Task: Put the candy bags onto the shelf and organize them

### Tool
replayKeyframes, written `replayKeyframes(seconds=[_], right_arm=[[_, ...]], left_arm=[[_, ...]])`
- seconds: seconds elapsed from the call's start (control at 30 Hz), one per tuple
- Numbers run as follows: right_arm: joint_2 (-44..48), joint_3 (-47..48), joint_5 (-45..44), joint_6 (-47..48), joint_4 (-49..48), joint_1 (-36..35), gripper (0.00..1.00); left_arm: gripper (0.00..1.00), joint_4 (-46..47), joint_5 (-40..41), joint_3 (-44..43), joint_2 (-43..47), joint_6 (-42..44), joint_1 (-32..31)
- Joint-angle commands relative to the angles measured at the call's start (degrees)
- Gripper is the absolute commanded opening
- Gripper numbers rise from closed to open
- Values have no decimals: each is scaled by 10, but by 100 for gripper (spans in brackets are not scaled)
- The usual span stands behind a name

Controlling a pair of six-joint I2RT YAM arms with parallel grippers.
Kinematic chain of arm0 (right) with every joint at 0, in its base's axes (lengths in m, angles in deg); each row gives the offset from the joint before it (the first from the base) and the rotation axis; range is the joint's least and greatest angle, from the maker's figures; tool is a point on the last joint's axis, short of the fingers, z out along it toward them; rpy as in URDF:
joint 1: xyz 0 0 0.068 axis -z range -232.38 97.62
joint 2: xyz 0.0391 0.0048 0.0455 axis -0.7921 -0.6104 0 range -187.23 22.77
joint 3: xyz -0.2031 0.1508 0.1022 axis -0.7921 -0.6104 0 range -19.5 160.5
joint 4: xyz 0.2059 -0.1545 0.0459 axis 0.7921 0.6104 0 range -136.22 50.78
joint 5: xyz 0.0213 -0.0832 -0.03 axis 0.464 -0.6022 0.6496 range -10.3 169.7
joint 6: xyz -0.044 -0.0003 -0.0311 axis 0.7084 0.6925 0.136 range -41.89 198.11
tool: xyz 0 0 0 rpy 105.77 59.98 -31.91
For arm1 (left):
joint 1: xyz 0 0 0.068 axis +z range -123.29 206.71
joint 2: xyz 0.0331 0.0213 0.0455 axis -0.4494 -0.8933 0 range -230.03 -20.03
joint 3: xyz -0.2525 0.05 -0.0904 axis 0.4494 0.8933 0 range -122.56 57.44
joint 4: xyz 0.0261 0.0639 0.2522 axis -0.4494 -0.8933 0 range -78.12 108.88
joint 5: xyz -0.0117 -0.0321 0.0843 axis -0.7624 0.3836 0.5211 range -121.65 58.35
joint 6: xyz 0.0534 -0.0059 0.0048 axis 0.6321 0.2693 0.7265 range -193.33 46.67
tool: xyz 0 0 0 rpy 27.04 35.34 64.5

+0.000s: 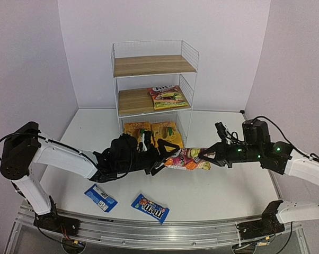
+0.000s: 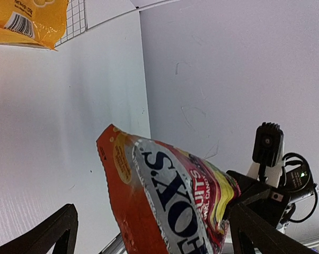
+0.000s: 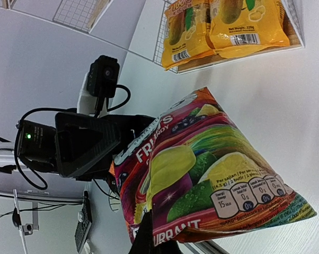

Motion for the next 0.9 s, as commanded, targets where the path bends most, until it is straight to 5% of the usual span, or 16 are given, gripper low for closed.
replayKeyframes(seconds=[0.0, 0.23, 0.47, 0.63, 0.8, 0.87], right_arm=[[-7, 15, -29, 25, -133, -18, 0], [-24, 11, -77, 58, -184, -56, 0], [-20, 3, -60, 44, -170, -63, 5], [28, -39, -61, -17, -140, -63, 38], [57, -69, -38, -83, -136, -63, 79], [57, -66, -21, -102, -136, -62, 87]], left_arm=[[98, 80, -33, 7, 7, -67, 4], [75, 196, -77, 18, -15, -119, 4], [28, 220, -78, 25, -6, -103, 11], [2, 213, -82, 37, 32, -40, 22], [0, 153, -195, -18, 63, 106, 42], [0, 96, -224, -47, 82, 191, 42]])
